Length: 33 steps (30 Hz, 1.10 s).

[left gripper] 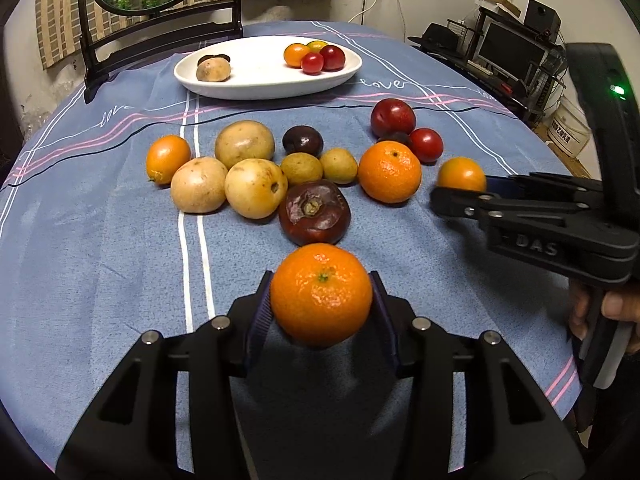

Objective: Organize fruits
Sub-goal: 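Carry mandarin and large orange onto the plate and open both tools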

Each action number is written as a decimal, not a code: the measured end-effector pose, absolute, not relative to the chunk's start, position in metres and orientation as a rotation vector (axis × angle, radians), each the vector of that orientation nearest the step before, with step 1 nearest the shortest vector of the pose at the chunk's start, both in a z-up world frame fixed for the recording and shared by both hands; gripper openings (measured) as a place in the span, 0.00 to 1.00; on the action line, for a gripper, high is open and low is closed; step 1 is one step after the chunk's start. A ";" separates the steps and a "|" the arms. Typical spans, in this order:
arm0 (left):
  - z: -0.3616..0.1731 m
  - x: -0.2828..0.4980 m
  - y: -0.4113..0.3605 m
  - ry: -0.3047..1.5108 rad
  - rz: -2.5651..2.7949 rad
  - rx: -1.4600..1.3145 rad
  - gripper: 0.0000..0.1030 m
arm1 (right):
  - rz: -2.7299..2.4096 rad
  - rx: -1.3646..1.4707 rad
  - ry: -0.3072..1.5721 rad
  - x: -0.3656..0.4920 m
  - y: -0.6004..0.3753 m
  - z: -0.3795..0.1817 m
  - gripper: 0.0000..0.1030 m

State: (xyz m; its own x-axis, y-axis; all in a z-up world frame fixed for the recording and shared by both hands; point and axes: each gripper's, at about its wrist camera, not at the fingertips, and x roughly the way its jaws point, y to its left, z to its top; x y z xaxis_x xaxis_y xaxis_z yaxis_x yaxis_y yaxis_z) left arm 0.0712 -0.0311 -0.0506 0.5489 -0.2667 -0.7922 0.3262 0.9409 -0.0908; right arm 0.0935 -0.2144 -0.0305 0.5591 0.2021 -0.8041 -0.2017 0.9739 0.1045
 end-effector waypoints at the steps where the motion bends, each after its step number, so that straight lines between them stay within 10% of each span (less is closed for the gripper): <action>1: -0.050 0.071 -0.030 0.929 -0.350 0.068 0.45 | 0.241 0.010 0.944 0.090 -0.217 -0.030 0.38; 33: 0.012 0.096 -0.006 0.814 -0.299 0.054 0.45 | 0.306 0.008 0.801 0.092 -0.211 0.027 0.38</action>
State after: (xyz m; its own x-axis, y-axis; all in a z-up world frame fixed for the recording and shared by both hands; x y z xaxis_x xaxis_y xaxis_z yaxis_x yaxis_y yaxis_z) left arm 0.0964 -0.0060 0.0122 0.6470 -0.2419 -0.7231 0.2830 0.9568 -0.0668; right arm 0.0925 -0.2111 0.0272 0.6545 0.2730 -0.7050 -0.2667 0.9560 0.1226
